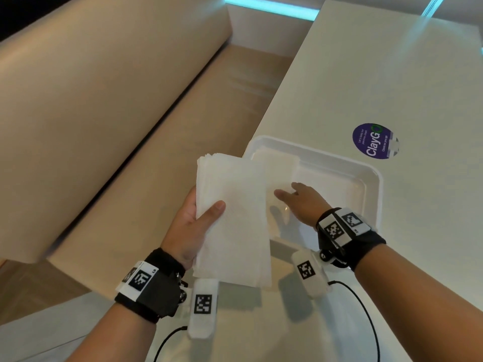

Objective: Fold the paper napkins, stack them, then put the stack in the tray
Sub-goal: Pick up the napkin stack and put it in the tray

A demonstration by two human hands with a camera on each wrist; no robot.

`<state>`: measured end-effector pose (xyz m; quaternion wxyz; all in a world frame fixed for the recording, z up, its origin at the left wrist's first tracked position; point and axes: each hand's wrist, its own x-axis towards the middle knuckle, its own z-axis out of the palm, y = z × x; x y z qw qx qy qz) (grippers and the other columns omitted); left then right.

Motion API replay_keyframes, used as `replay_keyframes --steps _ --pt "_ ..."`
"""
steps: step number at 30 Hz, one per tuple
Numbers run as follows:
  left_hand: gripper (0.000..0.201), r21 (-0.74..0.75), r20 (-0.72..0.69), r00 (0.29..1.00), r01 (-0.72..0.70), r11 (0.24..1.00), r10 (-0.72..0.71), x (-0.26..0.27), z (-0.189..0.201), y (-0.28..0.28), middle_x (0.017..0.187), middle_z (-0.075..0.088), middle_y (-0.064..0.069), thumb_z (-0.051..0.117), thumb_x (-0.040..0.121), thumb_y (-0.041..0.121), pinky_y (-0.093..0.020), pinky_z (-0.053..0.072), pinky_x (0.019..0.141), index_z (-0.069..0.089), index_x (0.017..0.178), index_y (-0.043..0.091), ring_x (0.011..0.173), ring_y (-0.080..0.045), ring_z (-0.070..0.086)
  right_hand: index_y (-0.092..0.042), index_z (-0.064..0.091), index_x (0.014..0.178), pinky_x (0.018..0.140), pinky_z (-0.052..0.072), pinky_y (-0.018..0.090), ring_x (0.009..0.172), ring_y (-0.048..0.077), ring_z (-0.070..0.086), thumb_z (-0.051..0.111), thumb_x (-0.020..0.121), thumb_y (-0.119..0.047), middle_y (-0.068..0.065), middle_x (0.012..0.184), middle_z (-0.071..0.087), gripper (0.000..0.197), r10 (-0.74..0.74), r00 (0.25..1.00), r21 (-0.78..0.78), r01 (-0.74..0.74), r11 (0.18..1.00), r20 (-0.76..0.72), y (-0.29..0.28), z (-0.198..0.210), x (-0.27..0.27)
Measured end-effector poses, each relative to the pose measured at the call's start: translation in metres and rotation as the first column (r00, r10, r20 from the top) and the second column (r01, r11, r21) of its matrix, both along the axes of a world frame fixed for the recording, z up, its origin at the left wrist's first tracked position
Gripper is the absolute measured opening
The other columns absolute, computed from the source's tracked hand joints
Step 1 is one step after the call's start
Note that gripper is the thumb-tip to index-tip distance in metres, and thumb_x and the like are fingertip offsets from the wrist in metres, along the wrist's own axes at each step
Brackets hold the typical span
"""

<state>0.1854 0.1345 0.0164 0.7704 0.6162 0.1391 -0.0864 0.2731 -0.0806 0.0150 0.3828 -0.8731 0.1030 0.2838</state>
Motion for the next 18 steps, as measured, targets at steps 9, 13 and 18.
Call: replay_keyframes --steps 9,13,18 --pt "0.051 -0.055 0.03 0.999 -0.022 0.998 0.023 0.004 -0.005 -0.029 0.125 0.066 -0.004 0.059 0.089 0.021 -0.042 0.053 0.093 0.046 0.137 0.024 0.114 -0.025 0.063 -0.022 0.071 0.102 0.084 0.051 0.032 0.086 0.008 0.063 0.055 0.092 -0.039 -0.013 0.098 0.068 0.025 -0.053 0.96 0.26 -0.021 0.965 0.276 0.012 0.057 -0.045" --pt "0.051 -0.043 0.041 0.999 -0.006 0.999 0.007 0.001 -0.009 -0.035 0.126 0.065 -0.002 0.062 0.089 0.026 -0.044 0.049 0.095 0.046 0.138 0.026 0.116 -0.024 0.062 -0.021 0.054 0.125 0.08 0.042 0.02 0.088 0.003 0.057 0.061 0.088 -0.041 -0.009 0.111 0.059 0.042 -0.151 0.947 0.22 0.089 0.971 0.283 0.01 0.05 -0.046" --pt "0.056 -0.039 0.03 1.0 0.003 0.999 -0.002 -0.001 -0.01 -0.038 0.126 0.065 -0.001 0.064 0.085 0.028 -0.044 0.049 0.095 0.045 0.137 0.028 0.116 -0.023 0.062 -0.019 0.065 0.11 0.085 0.049 0.029 0.095 0.013 0.061 0.067 0.084 -0.036 -0.006 0.099 0.065 0.031 -0.135 0.965 0.212 0.087 0.973 0.224 0.002 0.039 -0.046"
